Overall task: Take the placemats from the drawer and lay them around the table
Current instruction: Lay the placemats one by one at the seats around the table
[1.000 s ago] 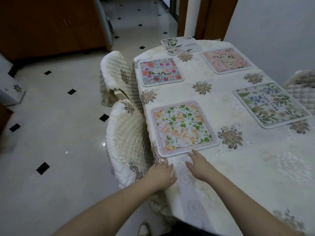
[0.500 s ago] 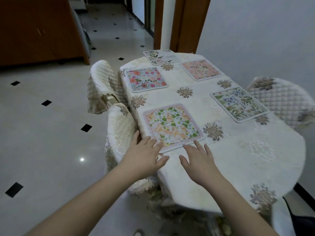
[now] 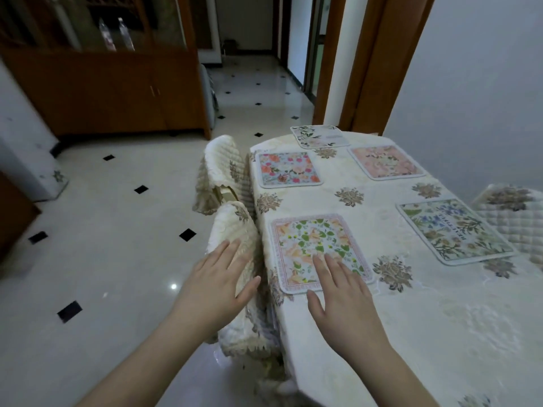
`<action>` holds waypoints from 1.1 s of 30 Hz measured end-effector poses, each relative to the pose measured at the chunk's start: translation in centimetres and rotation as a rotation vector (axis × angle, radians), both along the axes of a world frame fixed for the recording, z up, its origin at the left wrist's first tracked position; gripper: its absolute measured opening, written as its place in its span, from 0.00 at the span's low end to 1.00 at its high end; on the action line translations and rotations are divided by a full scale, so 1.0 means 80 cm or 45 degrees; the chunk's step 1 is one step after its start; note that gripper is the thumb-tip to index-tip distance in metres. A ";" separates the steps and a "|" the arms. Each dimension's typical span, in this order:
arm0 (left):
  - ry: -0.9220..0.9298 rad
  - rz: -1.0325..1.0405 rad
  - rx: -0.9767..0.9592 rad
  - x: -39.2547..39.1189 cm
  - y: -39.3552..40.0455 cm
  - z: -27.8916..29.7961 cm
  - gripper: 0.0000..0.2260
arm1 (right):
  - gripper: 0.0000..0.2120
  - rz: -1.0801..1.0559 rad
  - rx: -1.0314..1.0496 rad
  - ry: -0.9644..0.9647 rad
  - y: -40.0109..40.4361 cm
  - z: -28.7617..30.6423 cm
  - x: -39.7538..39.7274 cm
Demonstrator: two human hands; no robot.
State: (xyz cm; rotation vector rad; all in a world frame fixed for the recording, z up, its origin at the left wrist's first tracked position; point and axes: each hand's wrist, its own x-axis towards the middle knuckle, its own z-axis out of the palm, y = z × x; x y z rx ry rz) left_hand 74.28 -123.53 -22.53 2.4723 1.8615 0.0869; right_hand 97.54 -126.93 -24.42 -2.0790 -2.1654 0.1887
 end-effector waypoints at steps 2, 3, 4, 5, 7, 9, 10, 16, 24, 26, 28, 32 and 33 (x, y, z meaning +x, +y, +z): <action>0.092 0.079 0.001 -0.011 -0.008 0.004 0.30 | 0.30 0.041 0.045 -0.005 0.009 0.003 -0.011; 0.153 0.111 0.006 -0.018 -0.011 0.007 0.29 | 0.30 0.063 0.056 -0.001 0.013 0.005 -0.019; 0.182 0.146 -0.002 -0.025 -0.016 0.013 0.28 | 0.30 0.090 0.066 0.000 0.017 0.008 -0.030; 0.185 0.185 -0.006 -0.035 -0.021 0.018 0.27 | 0.31 0.126 0.085 0.002 0.020 0.011 -0.041; 0.181 0.249 0.037 -0.058 -0.033 0.025 0.27 | 0.32 0.194 0.108 0.019 0.028 0.018 -0.068; 0.127 0.343 0.026 -0.086 -0.044 0.029 0.30 | 0.33 0.268 0.127 0.032 0.033 0.031 -0.099; 0.108 0.387 0.009 -0.100 -0.050 0.030 0.33 | 0.35 0.319 0.124 0.018 0.036 0.035 -0.116; 0.033 0.602 0.012 -0.208 -0.070 0.027 0.38 | 0.34 0.475 0.129 0.027 0.056 0.045 -0.266; 0.074 0.757 0.144 -0.378 -0.086 0.034 0.30 | 0.27 0.627 0.210 -0.017 0.058 0.064 -0.461; 0.039 0.800 0.124 -0.419 -0.091 0.043 0.31 | 0.26 0.647 0.216 -0.042 0.054 0.066 -0.500; 0.016 0.809 0.110 -0.451 -0.094 0.050 0.33 | 0.26 0.630 0.221 -0.069 0.050 0.068 -0.532; 0.000 0.816 0.087 -0.493 -0.094 0.057 0.35 | 0.25 0.604 0.214 -0.089 0.049 0.070 -0.577; -0.014 0.824 0.100 -0.500 -0.091 0.059 0.36 | 0.25 0.607 0.213 -0.086 0.052 0.070 -0.583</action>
